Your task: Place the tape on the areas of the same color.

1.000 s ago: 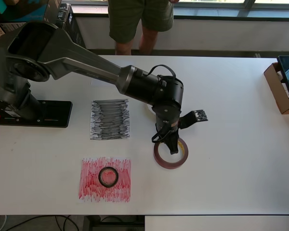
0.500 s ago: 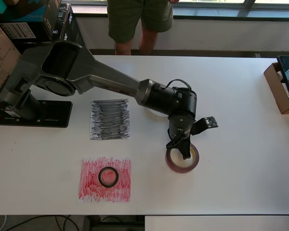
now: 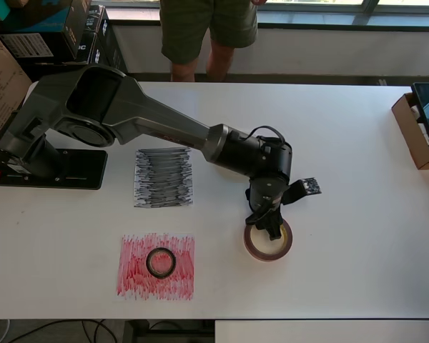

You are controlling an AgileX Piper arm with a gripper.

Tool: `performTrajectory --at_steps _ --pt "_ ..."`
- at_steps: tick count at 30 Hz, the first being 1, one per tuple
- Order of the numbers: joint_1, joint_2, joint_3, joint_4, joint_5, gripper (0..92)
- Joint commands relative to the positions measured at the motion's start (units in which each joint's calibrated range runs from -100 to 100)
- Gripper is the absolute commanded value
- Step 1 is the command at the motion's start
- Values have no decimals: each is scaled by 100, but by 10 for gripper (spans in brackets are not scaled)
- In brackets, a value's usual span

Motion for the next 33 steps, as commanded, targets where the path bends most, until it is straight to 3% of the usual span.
performTrajectory --at_steps 1,5,11,14,20,23,29,33 --pt "2 -331 -17 -43 22 612" --pt "33 -752 56 0 55 612" --pt "-30 -1416 65 1468 22 612" --pt "-172 -1734 429 1485 -35 612" --pt "-693 -3165 2110 1425 -1386 612" --pt "-867 -4007 3237 806 -1877 612" --pt "-969 -5438 5735 -1816 -2058 612" --pt "-1096 -5897 6917 -2962 -2418 612"
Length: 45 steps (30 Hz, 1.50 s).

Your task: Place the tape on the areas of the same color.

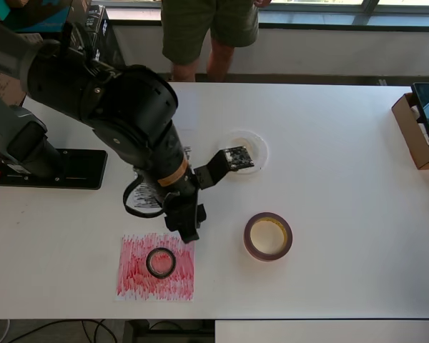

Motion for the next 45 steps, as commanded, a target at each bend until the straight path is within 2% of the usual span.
performTrajectory --at_steps 1,6,9,17,32,35,42,45 --pt "-149 -1181 3738 -3995 -850 612" --pt "-457 -1069 4511 -5293 -1178 612" --pt "-607 -769 4611 -5786 -1259 612" --pt "-773 110 4066 -5837 -1202 612" --pt "-986 288 3911 -5743 -1194 612" --pt "-923 129 3748 -5361 -1006 612" --pt "-292 -900 2775 -2833 -293 612" --pt "-110 -1218 2830 -2570 -220 612"
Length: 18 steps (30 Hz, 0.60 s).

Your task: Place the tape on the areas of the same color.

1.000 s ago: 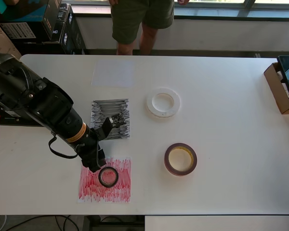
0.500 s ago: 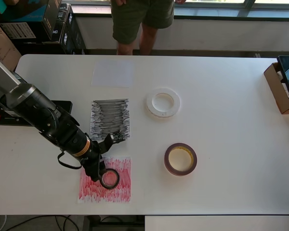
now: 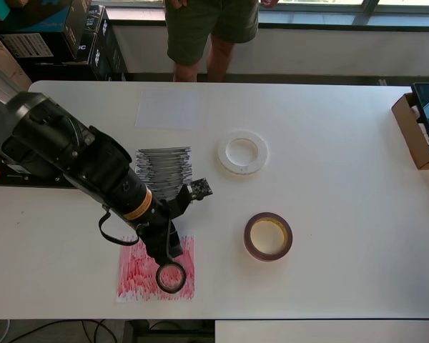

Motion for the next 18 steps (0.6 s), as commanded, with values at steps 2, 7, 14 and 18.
performTrajectory --at_steps 2,7,14,18 --pt "241 -620 -143 1746 293 612" --pt "-74 -648 -215 1746 235 612" --pt "-351 -630 -224 1754 219 612" --pt "-422 -620 -279 1754 219 612"
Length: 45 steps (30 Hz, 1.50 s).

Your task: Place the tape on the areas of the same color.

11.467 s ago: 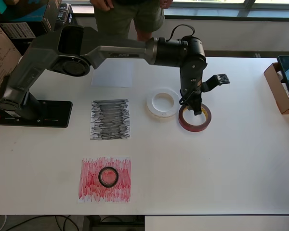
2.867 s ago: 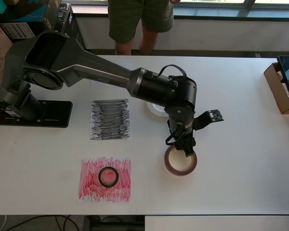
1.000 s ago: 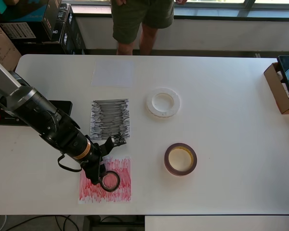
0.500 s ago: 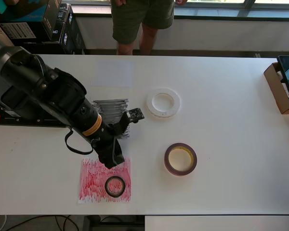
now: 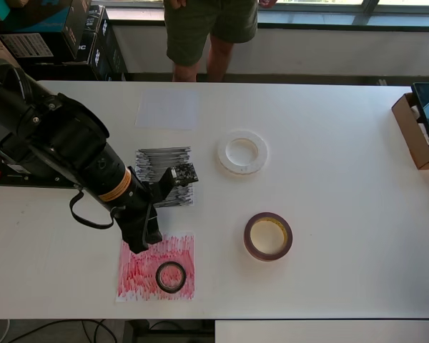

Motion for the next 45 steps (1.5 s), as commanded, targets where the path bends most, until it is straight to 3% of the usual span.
performTrajectory --at_steps 1,13,45 --pt "-198 -9 -78 50 15 612" --pt "-309 1123 -1214 59 56 612" --pt "-285 1722 -741 8 47 611"
